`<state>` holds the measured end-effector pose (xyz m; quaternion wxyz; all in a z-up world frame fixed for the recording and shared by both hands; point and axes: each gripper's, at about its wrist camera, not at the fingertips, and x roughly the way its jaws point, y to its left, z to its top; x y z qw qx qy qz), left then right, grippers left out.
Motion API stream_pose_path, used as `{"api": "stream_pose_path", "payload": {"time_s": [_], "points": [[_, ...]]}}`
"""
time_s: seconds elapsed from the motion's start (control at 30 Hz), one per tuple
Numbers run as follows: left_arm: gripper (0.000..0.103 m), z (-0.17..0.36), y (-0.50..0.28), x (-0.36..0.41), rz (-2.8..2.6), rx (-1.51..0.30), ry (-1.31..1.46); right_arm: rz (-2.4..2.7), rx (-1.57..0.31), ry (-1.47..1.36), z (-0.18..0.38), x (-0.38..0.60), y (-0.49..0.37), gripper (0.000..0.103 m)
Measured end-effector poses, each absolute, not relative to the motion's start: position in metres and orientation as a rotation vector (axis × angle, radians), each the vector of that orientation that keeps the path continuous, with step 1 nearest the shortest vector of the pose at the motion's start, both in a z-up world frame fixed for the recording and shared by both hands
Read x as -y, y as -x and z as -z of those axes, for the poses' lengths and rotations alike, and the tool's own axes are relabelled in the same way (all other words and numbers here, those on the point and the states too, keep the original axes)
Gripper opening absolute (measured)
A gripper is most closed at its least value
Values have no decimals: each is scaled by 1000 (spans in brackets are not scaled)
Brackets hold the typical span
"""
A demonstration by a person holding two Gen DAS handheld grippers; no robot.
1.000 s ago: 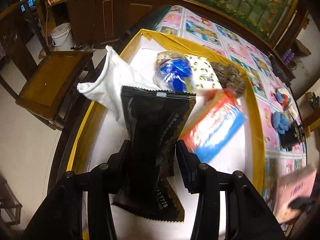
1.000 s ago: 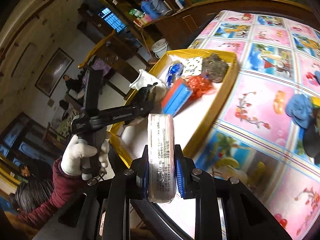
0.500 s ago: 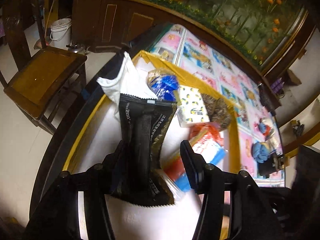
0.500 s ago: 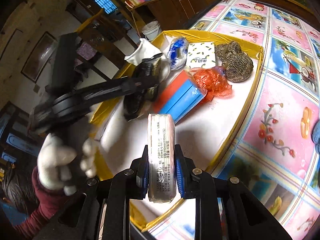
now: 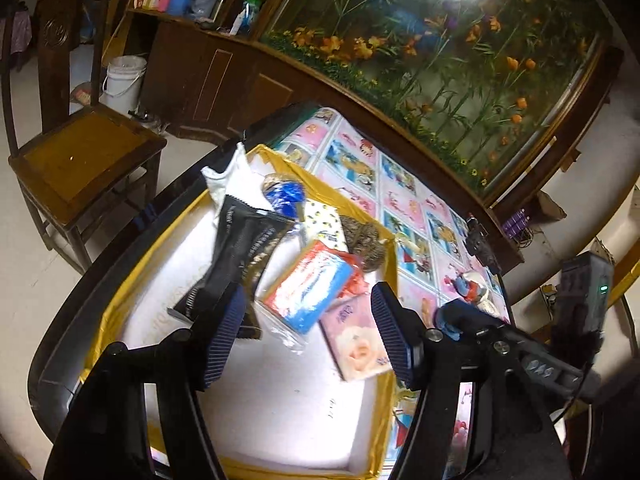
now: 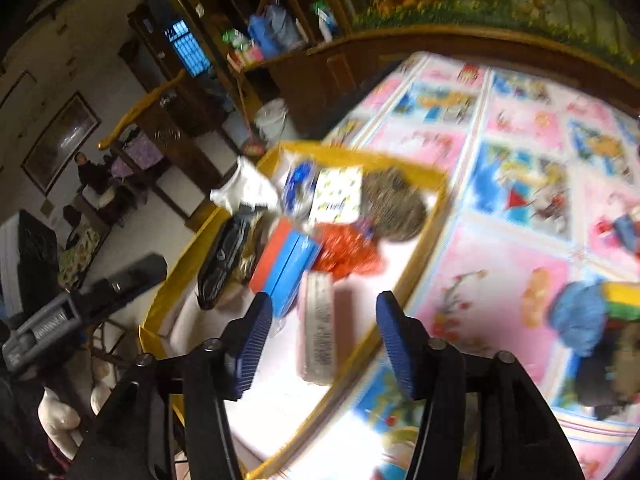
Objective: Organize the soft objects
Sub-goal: 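Carry the black package and white roll into the yellow box and release both, then move both grippers back over the table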
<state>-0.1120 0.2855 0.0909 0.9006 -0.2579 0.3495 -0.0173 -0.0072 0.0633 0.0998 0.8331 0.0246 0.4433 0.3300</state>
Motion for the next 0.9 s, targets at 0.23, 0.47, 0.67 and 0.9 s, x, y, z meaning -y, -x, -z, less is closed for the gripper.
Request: {"api": "stream_pose_path", "payload": {"time_s": [0.23, 0.47, 0.67, 0.9], "points": [[64, -108, 124, -235, 91, -680, 404, -406, -557, 49, -152, 35, 77, 103], [67, -97, 117, -182, 201, -756, 338, -209, -708, -96, -115, 163, 85, 102], [67, -87, 115, -142, 250, -830, 294, -136, -811, -341, -71, 248, 79, 102], [67, -81, 113, -106, 266, -873, 242, -127, -811, -366, -73, 285, 75, 102]]}}
